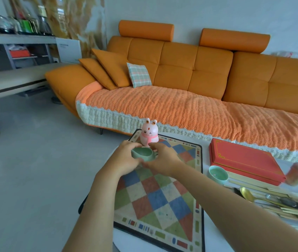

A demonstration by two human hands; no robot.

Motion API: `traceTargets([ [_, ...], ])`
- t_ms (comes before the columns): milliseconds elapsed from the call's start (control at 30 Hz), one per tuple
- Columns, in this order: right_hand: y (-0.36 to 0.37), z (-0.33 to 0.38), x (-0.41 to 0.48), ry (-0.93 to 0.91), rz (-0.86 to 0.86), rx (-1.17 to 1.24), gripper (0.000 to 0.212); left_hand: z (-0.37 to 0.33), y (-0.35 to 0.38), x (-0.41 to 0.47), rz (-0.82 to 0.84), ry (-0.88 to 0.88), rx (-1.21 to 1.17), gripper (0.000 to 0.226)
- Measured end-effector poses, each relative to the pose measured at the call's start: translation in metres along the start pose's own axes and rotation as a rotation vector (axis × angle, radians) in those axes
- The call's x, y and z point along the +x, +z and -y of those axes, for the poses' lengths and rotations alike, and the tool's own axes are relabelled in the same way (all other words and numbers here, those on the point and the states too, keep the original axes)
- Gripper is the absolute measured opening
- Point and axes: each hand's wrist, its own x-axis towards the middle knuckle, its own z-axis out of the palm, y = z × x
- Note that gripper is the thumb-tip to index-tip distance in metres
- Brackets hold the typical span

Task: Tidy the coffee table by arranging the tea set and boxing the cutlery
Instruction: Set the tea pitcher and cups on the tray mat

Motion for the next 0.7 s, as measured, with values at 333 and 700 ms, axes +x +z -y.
traceTargets([
  [333,-0.002,0.004,0.006,-0.002,0.002,-0.109,0.064,0.002,-0.002,0.006,-0.115,0.001,0.187,0.057],
  [700,-0.095,-0.06,-0.113,0.09,-0.186,-0.136,0.043,-0.11,0.073,-0.042,0.017,0.232,0.109,0.03],
])
